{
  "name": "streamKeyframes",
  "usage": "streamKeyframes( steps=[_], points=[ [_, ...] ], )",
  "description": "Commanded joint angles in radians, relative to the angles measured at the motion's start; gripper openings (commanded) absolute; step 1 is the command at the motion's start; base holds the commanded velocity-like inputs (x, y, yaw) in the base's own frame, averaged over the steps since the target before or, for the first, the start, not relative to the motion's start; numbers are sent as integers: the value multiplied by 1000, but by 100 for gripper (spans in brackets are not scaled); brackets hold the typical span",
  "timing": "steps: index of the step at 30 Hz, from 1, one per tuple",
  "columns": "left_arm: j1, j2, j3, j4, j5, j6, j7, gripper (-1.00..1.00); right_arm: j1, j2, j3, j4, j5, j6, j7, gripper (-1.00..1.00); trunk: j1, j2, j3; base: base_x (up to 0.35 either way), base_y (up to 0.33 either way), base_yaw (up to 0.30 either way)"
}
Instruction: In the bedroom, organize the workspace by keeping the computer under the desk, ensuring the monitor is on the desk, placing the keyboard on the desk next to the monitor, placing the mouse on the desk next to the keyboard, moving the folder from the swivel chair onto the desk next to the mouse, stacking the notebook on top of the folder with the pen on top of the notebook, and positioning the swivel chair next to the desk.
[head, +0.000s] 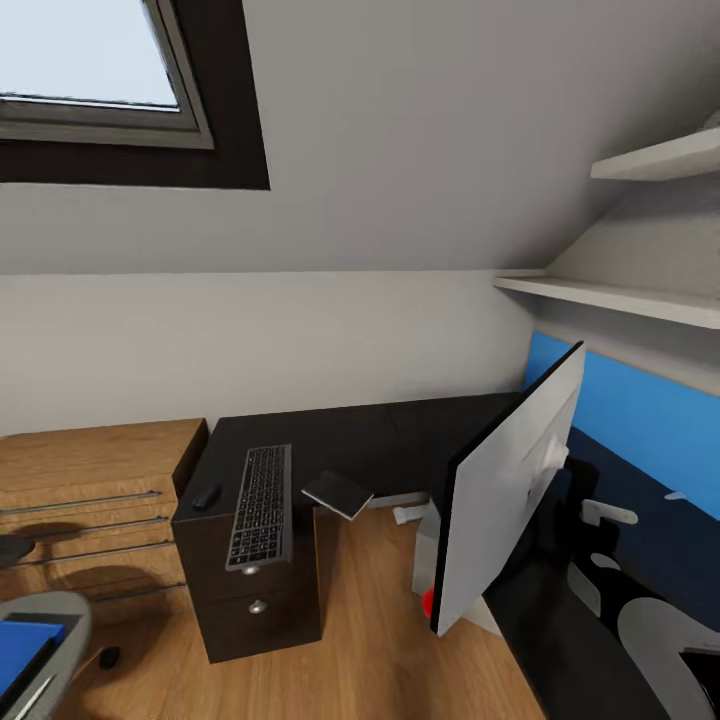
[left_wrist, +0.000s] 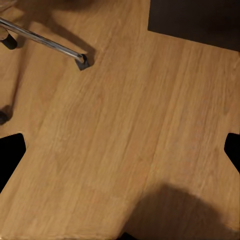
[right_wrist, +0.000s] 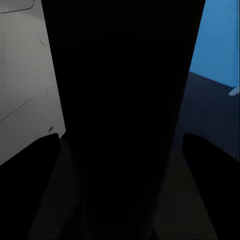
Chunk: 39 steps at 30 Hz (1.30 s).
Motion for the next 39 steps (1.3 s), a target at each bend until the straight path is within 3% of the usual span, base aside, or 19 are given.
streamKeyframes(
  steps=[1, 39],
  points=[
    [-1, 0, 1, 0, 3, -3, 0, 100, 0, 0, -3, 4, -18, 18, 3, -100, -1, -1, -2, -304, 0, 0],
    [-1, 0, 1, 0, 4, -6, 0, 100, 0, 0, 2, 3, -13, 21, 10, -100, -1, -1, -2, -15, 0, 0]
  ],
)
